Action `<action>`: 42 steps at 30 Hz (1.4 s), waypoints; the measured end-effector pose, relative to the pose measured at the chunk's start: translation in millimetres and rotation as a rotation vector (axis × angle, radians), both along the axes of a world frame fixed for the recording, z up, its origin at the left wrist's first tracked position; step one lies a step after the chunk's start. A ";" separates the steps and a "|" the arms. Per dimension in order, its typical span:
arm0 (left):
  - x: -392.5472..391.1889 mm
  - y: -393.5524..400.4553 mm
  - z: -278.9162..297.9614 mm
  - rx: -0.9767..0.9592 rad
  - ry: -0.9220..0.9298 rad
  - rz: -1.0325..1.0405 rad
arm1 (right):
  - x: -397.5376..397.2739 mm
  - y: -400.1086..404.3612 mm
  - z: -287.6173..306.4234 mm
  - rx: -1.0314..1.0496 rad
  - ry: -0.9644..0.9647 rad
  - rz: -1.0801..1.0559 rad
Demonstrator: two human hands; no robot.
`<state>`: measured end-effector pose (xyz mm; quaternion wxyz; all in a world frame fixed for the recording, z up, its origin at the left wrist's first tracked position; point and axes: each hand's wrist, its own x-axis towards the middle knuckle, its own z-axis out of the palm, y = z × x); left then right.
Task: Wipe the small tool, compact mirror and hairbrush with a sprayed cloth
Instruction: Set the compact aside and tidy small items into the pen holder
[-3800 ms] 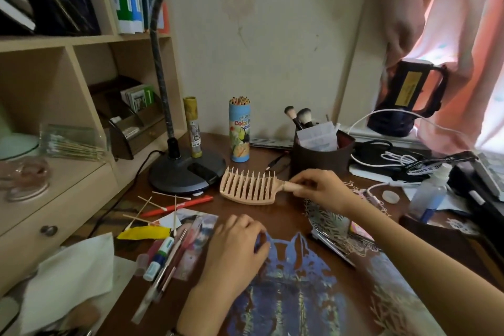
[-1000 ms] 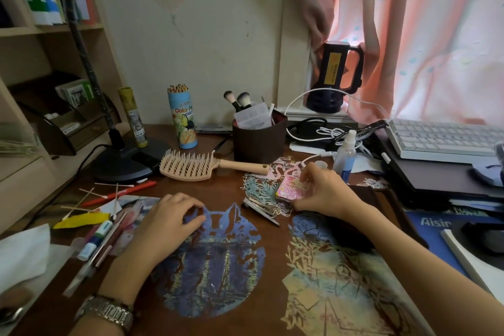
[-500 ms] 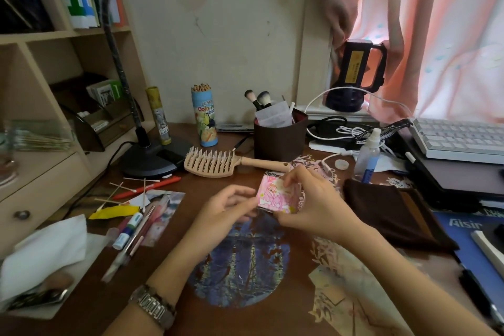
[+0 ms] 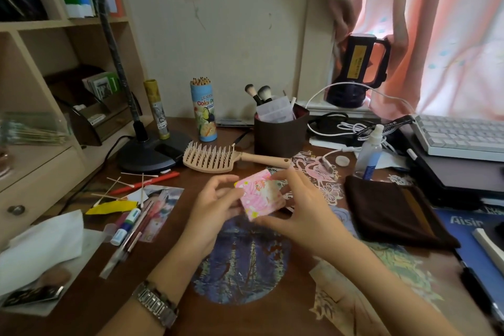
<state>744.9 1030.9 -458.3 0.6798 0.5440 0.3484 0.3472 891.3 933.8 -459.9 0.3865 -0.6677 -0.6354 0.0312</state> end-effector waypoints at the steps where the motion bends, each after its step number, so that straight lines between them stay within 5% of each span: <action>1: -1.1 1.9 0.1 -0.003 0.005 0.029 | -0.6 -2.1 1.2 -0.023 0.010 0.024; 18: -5.5 0.9 1.8 0.034 0.112 -0.060 | 3.5 -9.1 -1.3 0.019 -0.069 0.064; 27: -0.1 -11.5 -3.3 0.445 0.348 -0.021 | -4.6 -5.0 -9.1 0.172 -0.194 -0.072; 42: 4.3 -13.0 -10.5 0.608 0.471 0.063 | -21.4 0.1 -16.1 0.180 -0.242 -0.094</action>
